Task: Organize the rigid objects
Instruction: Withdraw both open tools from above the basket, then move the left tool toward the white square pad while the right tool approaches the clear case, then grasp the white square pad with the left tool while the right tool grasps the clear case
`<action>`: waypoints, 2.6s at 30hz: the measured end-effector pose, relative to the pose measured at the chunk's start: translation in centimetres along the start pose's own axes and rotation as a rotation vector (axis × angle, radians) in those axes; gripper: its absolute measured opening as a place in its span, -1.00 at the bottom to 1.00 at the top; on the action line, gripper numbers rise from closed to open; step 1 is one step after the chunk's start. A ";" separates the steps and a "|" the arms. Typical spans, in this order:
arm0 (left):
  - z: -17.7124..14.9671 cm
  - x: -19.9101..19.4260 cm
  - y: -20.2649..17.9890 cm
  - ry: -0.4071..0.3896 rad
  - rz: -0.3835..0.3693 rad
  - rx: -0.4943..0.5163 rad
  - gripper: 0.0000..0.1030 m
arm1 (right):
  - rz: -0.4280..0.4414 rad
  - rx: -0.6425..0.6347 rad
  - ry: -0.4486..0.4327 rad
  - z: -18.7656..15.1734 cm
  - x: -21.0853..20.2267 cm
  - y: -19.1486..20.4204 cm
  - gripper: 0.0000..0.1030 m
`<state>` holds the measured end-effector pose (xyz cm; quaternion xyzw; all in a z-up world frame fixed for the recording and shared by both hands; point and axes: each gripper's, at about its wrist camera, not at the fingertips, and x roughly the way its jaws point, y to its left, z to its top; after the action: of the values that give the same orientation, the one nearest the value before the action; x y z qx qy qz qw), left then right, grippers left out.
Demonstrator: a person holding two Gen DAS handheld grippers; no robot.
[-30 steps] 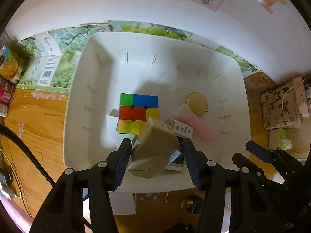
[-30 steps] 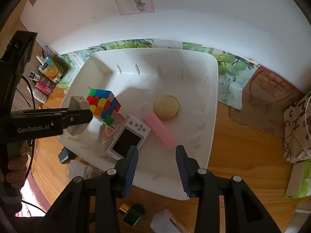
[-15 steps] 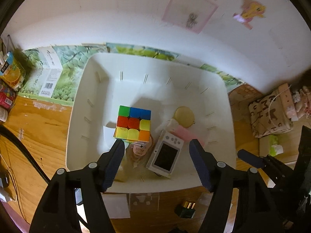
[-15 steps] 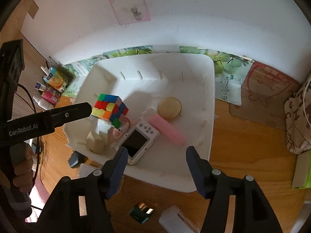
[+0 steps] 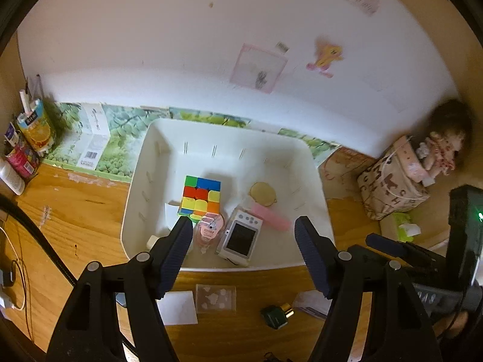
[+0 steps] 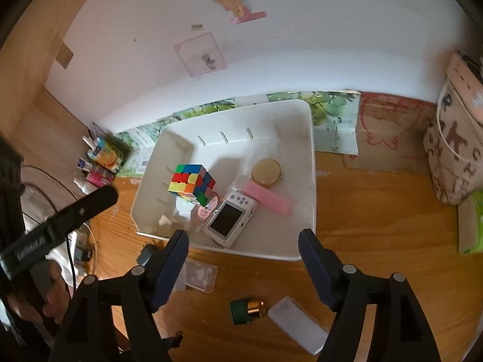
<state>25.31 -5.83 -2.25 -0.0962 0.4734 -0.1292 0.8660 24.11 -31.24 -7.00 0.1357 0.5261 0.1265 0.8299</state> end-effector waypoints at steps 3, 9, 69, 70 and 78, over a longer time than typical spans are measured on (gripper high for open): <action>-1.2 -1.9 -0.4 -0.072 0.005 0.021 0.43 | 0.025 0.042 -0.003 -0.6 -0.7 -0.8 0.57; -3.9 -4.5 -0.3 -0.185 0.025 0.008 0.43 | 0.044 0.085 0.016 -2.5 -1.4 -2.1 0.57; -11.4 5.7 8.0 0.340 0.064 0.125 0.58 | -0.085 0.780 0.085 -12.1 3.2 -8.4 0.72; -11.4 6.1 8.1 0.354 0.064 0.126 0.58 | -0.099 0.790 0.096 -12.3 3.4 -8.5 0.76; -11.7 9.2 8.7 0.462 0.052 0.109 0.58 | -0.126 0.880 0.142 -13.9 4.3 -9.4 0.84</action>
<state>21.35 -1.02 -18.24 -0.0051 0.6537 -0.1510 0.7415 13.93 -37.16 -19.69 0.4346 0.5929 -0.1511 0.6610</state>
